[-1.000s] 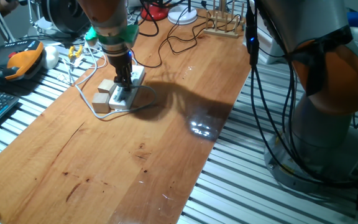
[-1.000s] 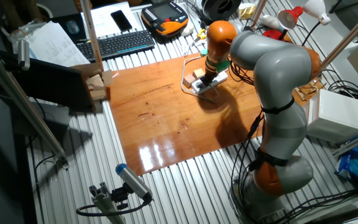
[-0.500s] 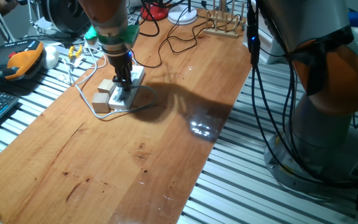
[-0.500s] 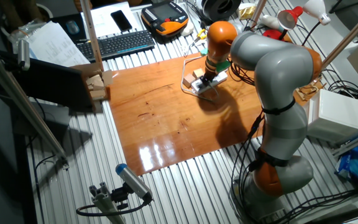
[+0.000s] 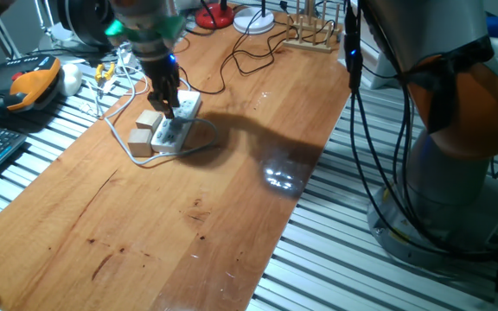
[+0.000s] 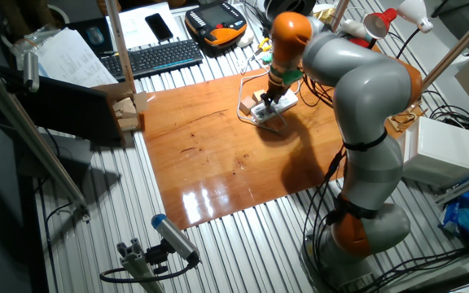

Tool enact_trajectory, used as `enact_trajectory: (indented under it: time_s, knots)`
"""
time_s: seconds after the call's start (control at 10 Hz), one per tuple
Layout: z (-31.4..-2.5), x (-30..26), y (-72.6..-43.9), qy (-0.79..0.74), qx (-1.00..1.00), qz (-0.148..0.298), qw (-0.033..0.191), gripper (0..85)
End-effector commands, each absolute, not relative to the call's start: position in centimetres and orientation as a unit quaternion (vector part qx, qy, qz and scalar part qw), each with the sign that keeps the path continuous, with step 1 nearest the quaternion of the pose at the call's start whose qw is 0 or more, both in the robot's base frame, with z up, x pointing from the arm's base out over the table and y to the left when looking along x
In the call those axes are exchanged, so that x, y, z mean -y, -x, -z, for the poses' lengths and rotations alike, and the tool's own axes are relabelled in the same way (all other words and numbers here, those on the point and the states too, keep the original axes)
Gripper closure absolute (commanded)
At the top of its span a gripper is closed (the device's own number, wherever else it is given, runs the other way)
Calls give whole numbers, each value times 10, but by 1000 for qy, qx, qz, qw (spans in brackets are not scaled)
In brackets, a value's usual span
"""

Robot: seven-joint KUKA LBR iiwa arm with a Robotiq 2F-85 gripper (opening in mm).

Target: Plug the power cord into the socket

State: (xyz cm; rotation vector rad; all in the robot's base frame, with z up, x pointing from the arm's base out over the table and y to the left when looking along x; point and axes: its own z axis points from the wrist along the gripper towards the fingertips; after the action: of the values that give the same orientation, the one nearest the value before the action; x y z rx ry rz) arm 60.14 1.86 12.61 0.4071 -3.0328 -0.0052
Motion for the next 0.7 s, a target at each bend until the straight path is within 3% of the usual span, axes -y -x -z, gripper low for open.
enact_trajectory:
  time_s: [0.0, 0.2, 0.3, 0.6]
  knots:
    - [-162, -23, -601, -132, 990, -1, 46, 850]
    - [-188, -26, -594, -131, 990, -18, 39, 850]
    - [-197, -22, -584, -128, 991, -12, 23, 850]
    - [-206, -14, -570, -128, 992, -8, 10, 850]
